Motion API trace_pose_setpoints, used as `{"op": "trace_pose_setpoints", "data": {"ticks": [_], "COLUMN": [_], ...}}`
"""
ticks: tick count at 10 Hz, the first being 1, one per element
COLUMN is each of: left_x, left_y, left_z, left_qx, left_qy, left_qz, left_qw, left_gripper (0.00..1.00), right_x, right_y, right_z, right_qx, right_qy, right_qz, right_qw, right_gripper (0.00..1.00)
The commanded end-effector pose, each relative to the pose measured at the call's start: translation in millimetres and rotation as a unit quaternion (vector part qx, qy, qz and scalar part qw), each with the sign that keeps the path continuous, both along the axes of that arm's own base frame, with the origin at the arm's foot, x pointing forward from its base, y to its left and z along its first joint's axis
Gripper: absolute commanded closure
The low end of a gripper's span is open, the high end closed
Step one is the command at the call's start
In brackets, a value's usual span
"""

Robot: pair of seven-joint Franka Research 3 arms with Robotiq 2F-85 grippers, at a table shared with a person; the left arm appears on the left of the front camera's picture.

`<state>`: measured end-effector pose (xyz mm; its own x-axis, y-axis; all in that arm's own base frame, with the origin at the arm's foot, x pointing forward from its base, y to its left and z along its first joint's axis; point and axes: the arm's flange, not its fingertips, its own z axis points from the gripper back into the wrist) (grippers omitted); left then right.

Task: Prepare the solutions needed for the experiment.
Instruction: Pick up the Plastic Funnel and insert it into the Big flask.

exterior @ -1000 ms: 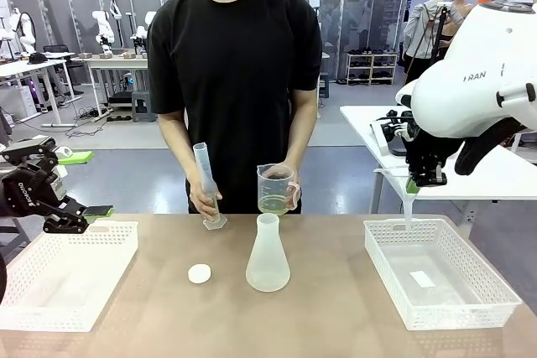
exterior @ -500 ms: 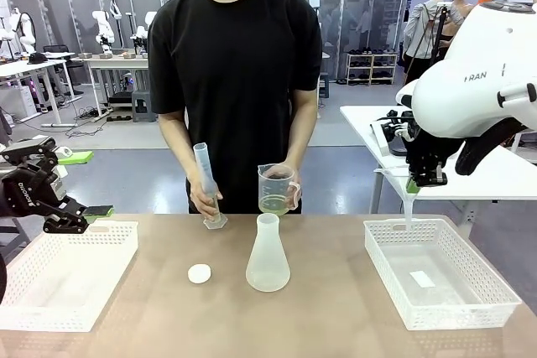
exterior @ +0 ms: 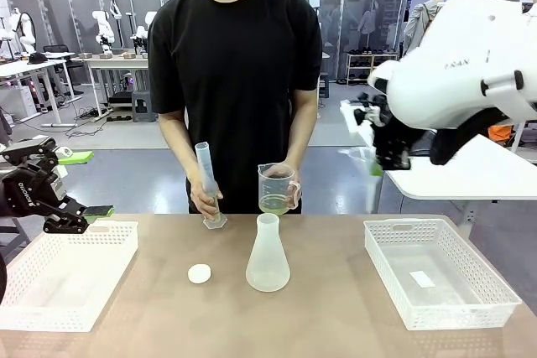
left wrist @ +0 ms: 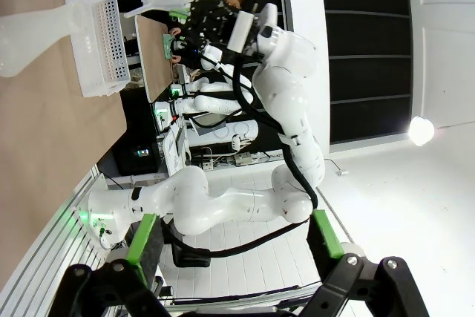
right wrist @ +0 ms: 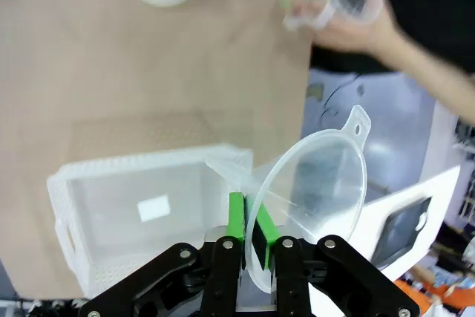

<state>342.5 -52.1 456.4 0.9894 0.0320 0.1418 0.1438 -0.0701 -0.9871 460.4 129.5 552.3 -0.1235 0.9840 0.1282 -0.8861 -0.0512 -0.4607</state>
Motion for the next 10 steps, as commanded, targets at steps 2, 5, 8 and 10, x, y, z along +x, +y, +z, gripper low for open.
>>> {"op": "trace_pose_setpoints", "data": {"ticks": [2, 5, 8, 10], "left_x": [0, 0, 0, 0], "left_y": [0, 0, 0, 0], "left_z": [2, 2, 2, 2], "left_qx": [-0.007, -0.007, -0.007, -0.007], "left_qy": [0.001, 0.001, 0.001, 0.001], "left_qz": [-0.003, -0.003, -0.003, -0.003], "left_qw": [1.000, 1.000, 1.000, 1.000], "left_gripper": [0.00, 0.00, 0.00, 0.00], "right_x": [-14, -33, -43, -45], "right_y": [51, 102, 122, 128], "right_z": [25, 41, 35, 28], "right_qx": [0.081, 0.126, 0.113, 0.101], "right_qy": [-0.075, -0.068, -0.069, -0.081], "right_qz": [0.125, 0.230, 0.262, 0.271], "right_qw": [0.986, 0.963, 0.956, 0.954], "right_gripper": [0.94, 0.94, 0.94, 0.94]}}
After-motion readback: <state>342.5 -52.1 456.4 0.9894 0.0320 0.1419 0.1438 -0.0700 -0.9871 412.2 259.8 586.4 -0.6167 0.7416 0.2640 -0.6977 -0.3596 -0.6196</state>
